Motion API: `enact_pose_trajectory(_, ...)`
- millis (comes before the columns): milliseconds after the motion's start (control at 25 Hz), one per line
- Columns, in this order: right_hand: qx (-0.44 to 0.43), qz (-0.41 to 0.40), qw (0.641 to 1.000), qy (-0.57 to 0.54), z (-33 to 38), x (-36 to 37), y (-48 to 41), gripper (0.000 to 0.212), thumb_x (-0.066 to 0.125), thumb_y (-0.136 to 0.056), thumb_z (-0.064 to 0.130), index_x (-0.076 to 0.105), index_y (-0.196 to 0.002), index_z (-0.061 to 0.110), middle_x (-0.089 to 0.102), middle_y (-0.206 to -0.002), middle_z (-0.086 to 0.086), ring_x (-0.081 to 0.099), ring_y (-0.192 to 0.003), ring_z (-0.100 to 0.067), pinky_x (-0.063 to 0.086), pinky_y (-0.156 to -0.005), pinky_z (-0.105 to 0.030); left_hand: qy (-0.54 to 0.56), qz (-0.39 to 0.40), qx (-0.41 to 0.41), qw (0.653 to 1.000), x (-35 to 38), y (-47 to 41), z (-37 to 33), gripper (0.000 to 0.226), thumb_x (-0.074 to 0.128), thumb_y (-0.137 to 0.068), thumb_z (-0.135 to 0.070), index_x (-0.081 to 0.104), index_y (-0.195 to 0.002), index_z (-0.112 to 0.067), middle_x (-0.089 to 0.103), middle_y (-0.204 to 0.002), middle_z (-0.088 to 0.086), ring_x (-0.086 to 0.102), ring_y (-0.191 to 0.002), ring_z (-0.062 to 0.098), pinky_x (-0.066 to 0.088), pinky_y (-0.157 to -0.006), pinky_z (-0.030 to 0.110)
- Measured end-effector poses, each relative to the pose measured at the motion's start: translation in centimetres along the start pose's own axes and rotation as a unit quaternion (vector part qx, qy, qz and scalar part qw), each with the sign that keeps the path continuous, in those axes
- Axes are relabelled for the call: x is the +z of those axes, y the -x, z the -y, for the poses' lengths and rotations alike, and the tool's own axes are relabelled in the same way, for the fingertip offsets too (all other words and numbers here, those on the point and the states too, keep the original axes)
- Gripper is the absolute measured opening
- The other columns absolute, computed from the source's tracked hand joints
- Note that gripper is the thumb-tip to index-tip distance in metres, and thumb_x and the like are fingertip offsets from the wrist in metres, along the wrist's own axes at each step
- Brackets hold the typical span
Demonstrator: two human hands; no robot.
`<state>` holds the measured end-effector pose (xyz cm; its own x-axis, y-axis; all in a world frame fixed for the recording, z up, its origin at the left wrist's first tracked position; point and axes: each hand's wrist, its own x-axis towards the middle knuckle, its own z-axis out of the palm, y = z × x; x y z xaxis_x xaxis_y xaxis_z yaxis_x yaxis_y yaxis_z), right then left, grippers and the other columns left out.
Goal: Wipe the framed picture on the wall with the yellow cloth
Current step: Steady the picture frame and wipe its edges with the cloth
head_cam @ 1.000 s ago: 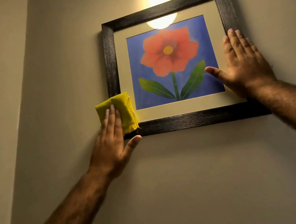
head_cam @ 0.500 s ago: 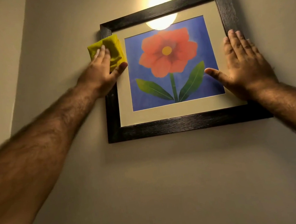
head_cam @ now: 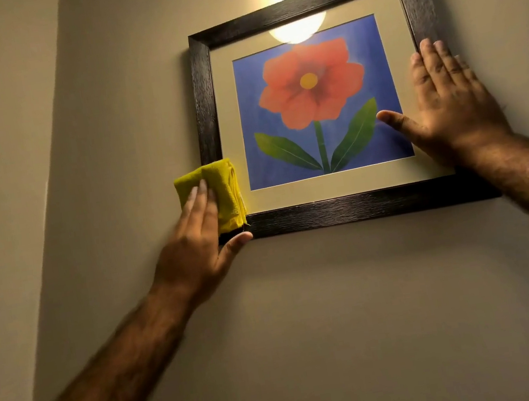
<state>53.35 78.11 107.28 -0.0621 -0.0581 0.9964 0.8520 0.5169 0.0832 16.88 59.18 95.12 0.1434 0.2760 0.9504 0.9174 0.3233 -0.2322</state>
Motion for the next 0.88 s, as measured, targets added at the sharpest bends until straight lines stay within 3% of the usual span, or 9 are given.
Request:
enact_pose_trajectory(240, 0.001, 0.002, 1.000, 0.002, 0.1, 0.0, 0.1, 0.107, 0.022, -0.089, 0.082, 0.009, -0.161, 0.003, 0.004, -0.172, -0.016, 0.004, -0.160, -0.028, 0.006, -0.129, -0.042, -0.005, 0.002, -0.036, 0.999, -2.8, -9.5, 0.8, 0.114, 0.006, -0.084, -0.083, 0.041, -0.146, 0.006, 0.031, -0.160, 0.025, 0.031, -0.149, 0.038, 0.027, -0.121, 0.044)
enact_pose_trajectory(440, 0.002, 0.002, 1.000, 0.005, -0.1, 0.0, 0.1, 0.107, 0.021, -0.090, 0.082, 0.008, -0.162, 0.004, 0.003, -0.172, -0.015, 0.003, -0.160, -0.028, 0.006, -0.129, -0.042, -0.008, 0.002, -0.061, 0.998, -5.1, -16.7, 1.9, 0.112, 0.011, -0.080, -0.084, 0.046, -0.142, 0.003, 0.031, -0.160, 0.024, 0.034, -0.147, 0.039, 0.033, -0.118, 0.049)
enact_pose_trajectory(640, 0.002, 0.004, 1.000, 0.006, 0.0, 0.0, 0.0, 0.107, 0.020, -0.089, 0.082, 0.008, -0.162, 0.004, 0.003, -0.172, -0.014, 0.003, -0.160, -0.028, 0.006, -0.129, -0.043, 0.012, -0.014, -0.030, 0.999, -3.9, -13.2, 2.4, 0.103, 0.018, -0.089, -0.079, 0.037, -0.149, 0.001, 0.029, -0.162, 0.021, 0.029, -0.150, 0.036, 0.028, -0.120, 0.046)
enact_pose_trajectory(880, 0.003, 0.008, 1.000, 0.004, 0.0, -0.1, 0.0, 0.109, 0.017, -0.088, 0.085, 0.008, -0.161, 0.004, 0.004, -0.172, -0.015, 0.004, -0.160, -0.028, 0.006, -0.129, -0.044, -0.033, 0.005, 0.013, 0.999, -1.7, -3.4, 1.1, 0.099, 0.022, -0.092, -0.074, 0.040, -0.147, 0.005, 0.032, -0.159, 0.026, 0.031, -0.149, 0.038, 0.023, -0.122, 0.042)
